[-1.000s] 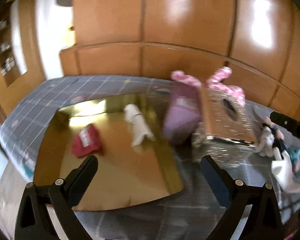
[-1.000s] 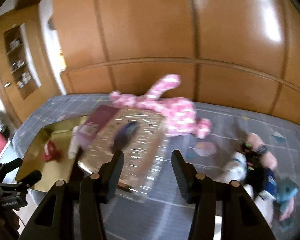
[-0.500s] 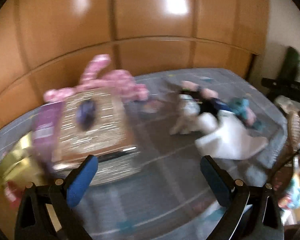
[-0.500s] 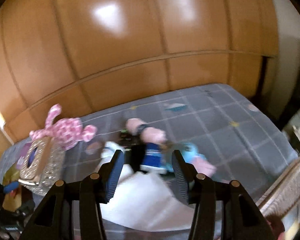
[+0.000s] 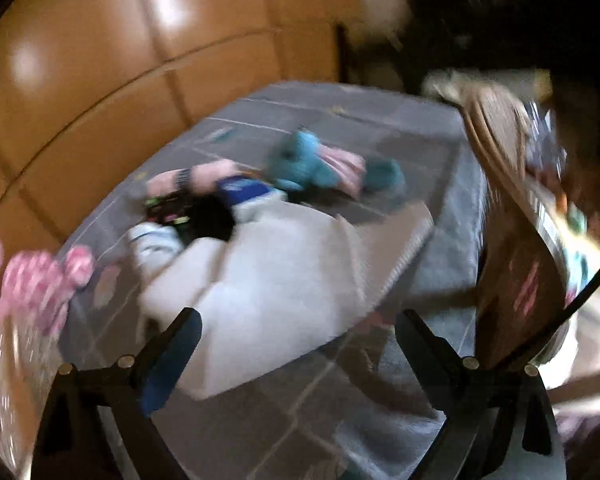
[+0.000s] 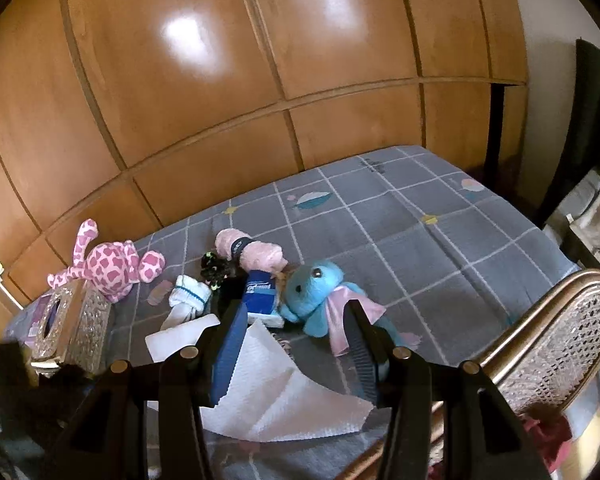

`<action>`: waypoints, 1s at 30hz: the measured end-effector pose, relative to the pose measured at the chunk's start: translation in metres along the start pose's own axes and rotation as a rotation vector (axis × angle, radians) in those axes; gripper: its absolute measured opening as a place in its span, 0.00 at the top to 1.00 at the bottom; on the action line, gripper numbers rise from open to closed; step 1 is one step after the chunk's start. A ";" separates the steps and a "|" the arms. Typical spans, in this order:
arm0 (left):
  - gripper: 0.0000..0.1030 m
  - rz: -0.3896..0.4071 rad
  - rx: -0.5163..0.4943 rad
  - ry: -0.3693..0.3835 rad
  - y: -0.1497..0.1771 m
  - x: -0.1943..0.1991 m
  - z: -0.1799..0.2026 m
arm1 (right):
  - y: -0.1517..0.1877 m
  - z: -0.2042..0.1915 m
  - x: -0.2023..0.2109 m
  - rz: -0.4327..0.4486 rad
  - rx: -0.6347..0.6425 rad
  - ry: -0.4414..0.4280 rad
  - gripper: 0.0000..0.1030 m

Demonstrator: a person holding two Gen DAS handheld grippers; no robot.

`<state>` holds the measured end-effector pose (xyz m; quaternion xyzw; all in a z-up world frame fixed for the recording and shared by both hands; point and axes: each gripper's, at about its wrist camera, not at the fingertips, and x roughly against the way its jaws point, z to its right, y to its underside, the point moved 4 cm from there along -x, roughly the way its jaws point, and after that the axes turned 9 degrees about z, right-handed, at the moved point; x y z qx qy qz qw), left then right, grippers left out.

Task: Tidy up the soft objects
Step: 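Move both tools back over the pile of tissues and plush toys, then grasp the white tissue with the left gripper while the right gripper grasps the white sponge pad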

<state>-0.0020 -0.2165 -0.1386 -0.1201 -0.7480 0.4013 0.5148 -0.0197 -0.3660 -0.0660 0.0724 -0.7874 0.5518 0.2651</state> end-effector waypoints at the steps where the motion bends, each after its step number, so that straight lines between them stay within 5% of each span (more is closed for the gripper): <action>1: 0.05 -0.010 -0.032 0.002 0.002 -0.004 0.006 | -0.001 0.003 0.002 0.005 -0.009 0.004 0.51; 3: 0.05 -0.049 -0.105 0.014 0.006 -0.021 0.017 | -0.001 0.007 0.005 0.008 -0.018 0.008 0.51; 4: 0.13 -0.062 -0.119 0.011 0.007 -0.028 0.019 | -0.002 0.009 0.005 0.009 -0.022 0.011 0.51; 5: 0.42 -0.073 -0.118 0.011 0.008 -0.036 0.020 | -0.002 0.012 0.006 0.011 -0.029 0.012 0.51; 6: 0.60 -0.089 -0.099 0.029 0.010 -0.043 0.019 | -0.003 0.014 0.007 0.012 -0.038 0.012 0.51; 8: 0.90 -0.135 -0.019 0.095 0.014 -0.055 0.015 | -0.004 0.018 0.007 0.015 -0.049 0.015 0.51; 9: 0.96 -0.124 0.040 0.136 0.012 -0.056 0.011 | -0.005 0.019 0.007 0.015 -0.050 0.018 0.51; 20: 0.96 -0.015 0.272 0.182 0.029 0.012 -0.025 | 0.004 0.000 -0.014 -0.064 -0.071 -0.052 0.51; 29: 0.96 -0.040 0.474 0.066 0.107 0.058 -0.070 | 0.033 -0.058 -0.050 -0.299 -0.148 -0.253 0.51; 30: 0.96 -0.043 0.493 0.053 0.116 0.062 -0.074 | 0.039 -0.064 -0.056 -0.330 -0.185 -0.281 0.44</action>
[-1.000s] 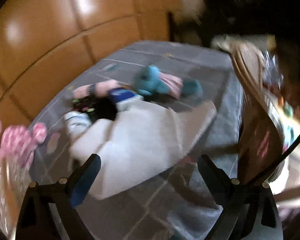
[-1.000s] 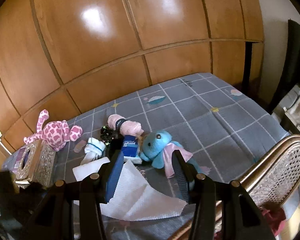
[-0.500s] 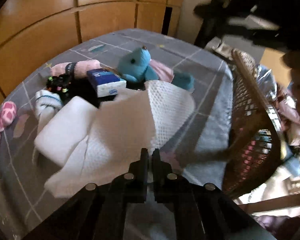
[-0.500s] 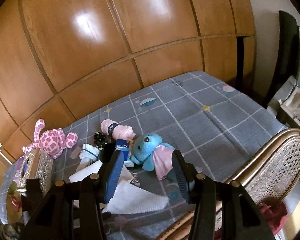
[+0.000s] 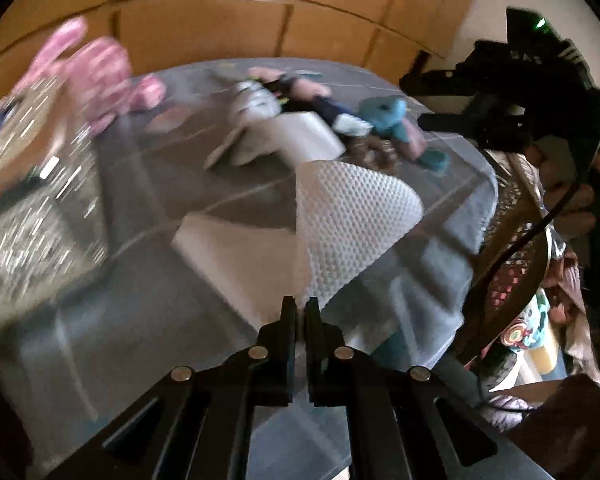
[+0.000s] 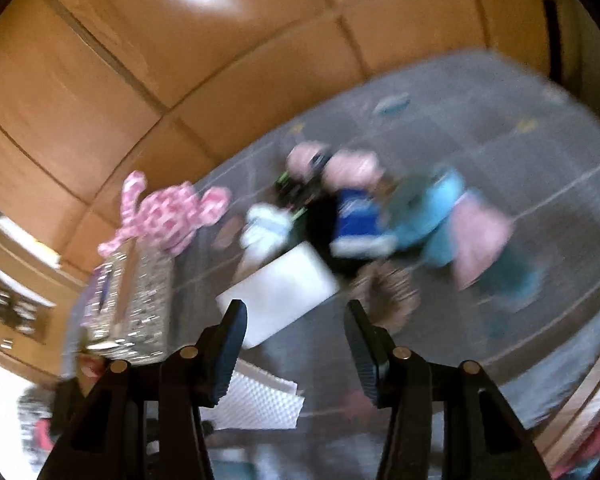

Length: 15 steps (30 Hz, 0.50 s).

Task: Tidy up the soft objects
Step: 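Grasp the white tissue with the left gripper while the right gripper grasps the white sponge pad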

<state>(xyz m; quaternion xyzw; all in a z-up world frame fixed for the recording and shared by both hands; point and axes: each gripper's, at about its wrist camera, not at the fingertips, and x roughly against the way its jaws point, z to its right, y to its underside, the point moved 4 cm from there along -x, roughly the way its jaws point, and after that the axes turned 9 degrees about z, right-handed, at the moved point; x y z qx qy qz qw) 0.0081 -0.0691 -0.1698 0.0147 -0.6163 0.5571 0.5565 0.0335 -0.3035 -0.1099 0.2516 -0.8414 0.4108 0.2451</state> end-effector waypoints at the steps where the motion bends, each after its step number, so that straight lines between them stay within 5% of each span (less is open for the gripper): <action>1: 0.96 -0.003 0.020 -0.009 0.005 0.003 -0.007 | 0.003 -0.002 -0.008 -0.020 -0.034 -0.027 0.33; 4: 0.96 0.003 0.050 -0.041 0.014 0.009 -0.021 | 0.015 -0.005 -0.038 -0.118 -0.176 -0.125 0.18; 7: 0.94 0.015 0.067 -0.062 0.016 0.011 -0.028 | 0.022 -0.001 -0.066 -0.165 -0.269 -0.108 0.18; 9: 0.88 0.025 0.063 -0.076 0.015 0.012 -0.028 | 0.023 0.003 -0.077 -0.174 -0.337 -0.104 0.17; 11: 0.68 0.027 0.063 -0.069 0.016 0.011 -0.029 | 0.022 0.006 -0.086 -0.176 -0.388 -0.087 0.16; 15: 0.55 0.037 0.054 -0.056 0.014 0.010 -0.026 | 0.019 0.011 -0.098 -0.176 -0.411 -0.006 0.16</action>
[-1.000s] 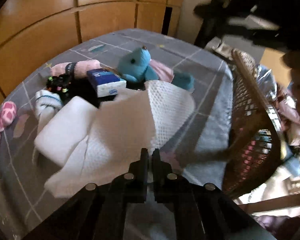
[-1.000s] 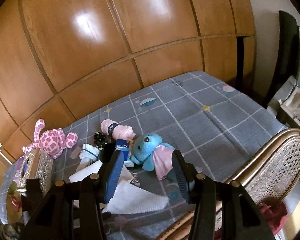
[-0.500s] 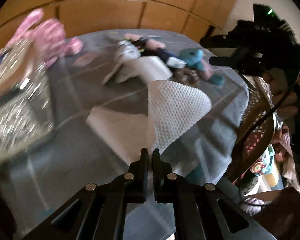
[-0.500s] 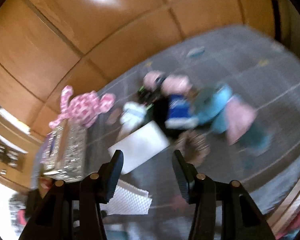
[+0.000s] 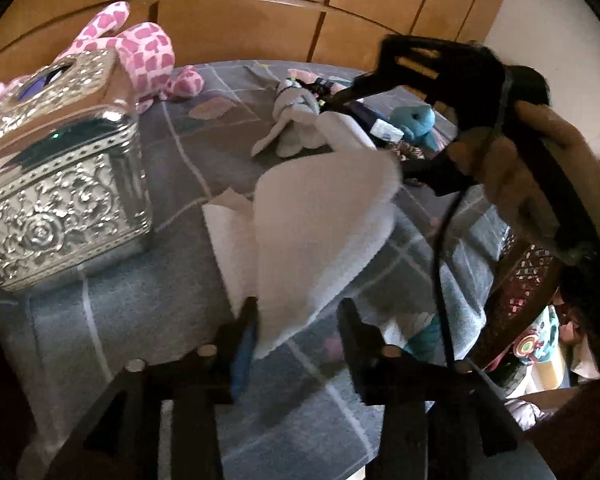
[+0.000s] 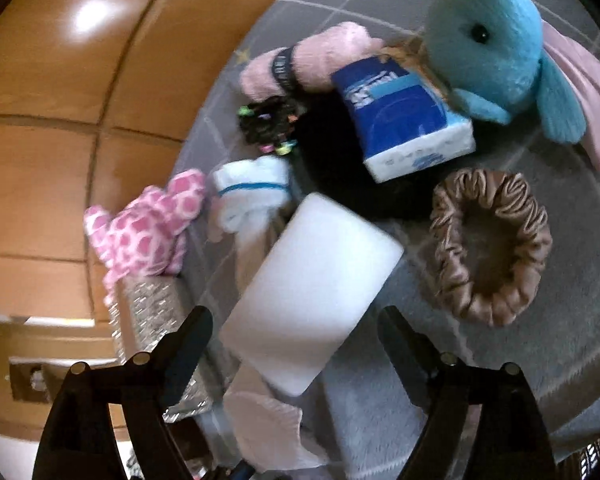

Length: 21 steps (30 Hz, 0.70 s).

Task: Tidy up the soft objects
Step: 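Grasp the white tissue with the left gripper while the right gripper grasps the white sponge pad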

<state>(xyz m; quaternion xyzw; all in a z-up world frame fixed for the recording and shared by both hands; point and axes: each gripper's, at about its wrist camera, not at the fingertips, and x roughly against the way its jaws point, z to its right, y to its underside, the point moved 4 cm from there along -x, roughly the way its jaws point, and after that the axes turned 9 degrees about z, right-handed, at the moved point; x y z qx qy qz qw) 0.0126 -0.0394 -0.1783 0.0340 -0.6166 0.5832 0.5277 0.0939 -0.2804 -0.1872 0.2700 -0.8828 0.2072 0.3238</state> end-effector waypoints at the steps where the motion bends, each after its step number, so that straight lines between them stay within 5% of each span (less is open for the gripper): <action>1: 0.53 0.004 -0.005 0.002 -0.001 0.000 0.001 | -0.002 0.000 -0.002 0.003 -0.002 0.012 0.16; 6: 0.53 0.004 -0.032 -0.011 -0.003 -0.008 0.007 | -0.014 -0.007 -0.016 0.019 0.023 0.076 0.16; 9: 0.75 0.010 -0.045 -0.024 -0.005 -0.015 0.008 | -0.017 -0.012 -0.021 0.017 0.073 0.125 0.16; 11: 0.83 0.010 -0.060 -0.035 -0.005 -0.019 0.009 | -0.016 -0.018 -0.021 0.009 0.145 0.157 0.30; 12: 0.84 0.013 -0.055 -0.030 -0.005 -0.019 0.007 | -0.014 -0.020 -0.021 0.003 0.181 0.166 0.37; 21: 0.94 0.035 -0.005 -0.026 -0.010 -0.012 0.002 | -0.005 0.003 0.002 0.047 0.281 0.145 0.39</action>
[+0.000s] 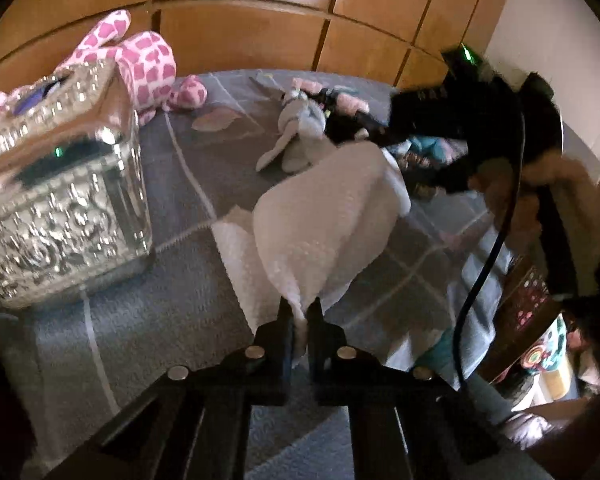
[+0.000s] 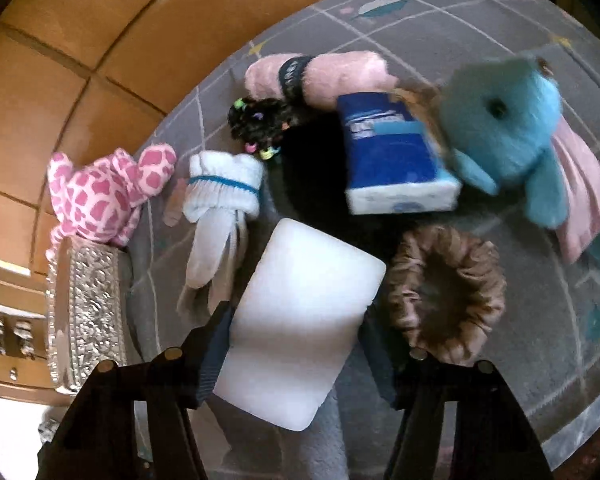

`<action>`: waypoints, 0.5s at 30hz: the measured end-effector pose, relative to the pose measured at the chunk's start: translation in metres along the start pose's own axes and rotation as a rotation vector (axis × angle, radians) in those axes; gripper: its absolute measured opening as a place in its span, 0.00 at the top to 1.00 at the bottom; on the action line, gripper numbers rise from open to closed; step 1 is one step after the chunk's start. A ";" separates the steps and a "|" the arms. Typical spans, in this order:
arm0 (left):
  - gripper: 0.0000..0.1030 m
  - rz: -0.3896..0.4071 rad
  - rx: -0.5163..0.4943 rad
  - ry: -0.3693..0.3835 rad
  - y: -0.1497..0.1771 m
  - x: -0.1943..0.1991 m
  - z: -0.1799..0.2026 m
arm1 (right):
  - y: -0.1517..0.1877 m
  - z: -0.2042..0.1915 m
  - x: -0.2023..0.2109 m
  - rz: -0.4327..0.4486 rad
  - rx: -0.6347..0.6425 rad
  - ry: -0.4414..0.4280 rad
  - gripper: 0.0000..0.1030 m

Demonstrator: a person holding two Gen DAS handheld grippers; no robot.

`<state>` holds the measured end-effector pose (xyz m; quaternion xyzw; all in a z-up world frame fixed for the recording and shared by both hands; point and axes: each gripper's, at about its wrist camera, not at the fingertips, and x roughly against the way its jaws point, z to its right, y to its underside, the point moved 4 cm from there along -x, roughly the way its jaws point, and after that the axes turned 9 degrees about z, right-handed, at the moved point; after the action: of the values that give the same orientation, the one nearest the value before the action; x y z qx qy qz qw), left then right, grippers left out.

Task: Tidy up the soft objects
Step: 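Grasp the white tissue with the left gripper while the right gripper grasps the white sponge pad, then carry the tissue with the left gripper into the gold tray and release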

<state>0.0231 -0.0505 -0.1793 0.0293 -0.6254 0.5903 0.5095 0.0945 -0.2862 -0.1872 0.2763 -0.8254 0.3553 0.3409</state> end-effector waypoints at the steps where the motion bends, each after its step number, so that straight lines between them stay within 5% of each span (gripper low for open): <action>1: 0.94 0.008 0.007 0.005 -0.004 0.002 0.000 | 0.000 0.005 0.003 0.008 -0.002 0.003 0.39; 15: 0.94 0.128 0.072 0.048 -0.117 0.020 0.001 | 0.009 0.014 0.015 0.041 0.034 -0.023 0.39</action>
<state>0.0877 -0.0755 -0.0828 -0.0068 -0.5919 0.6443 0.4842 0.0744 -0.2949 -0.1862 0.2691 -0.8285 0.3729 0.3195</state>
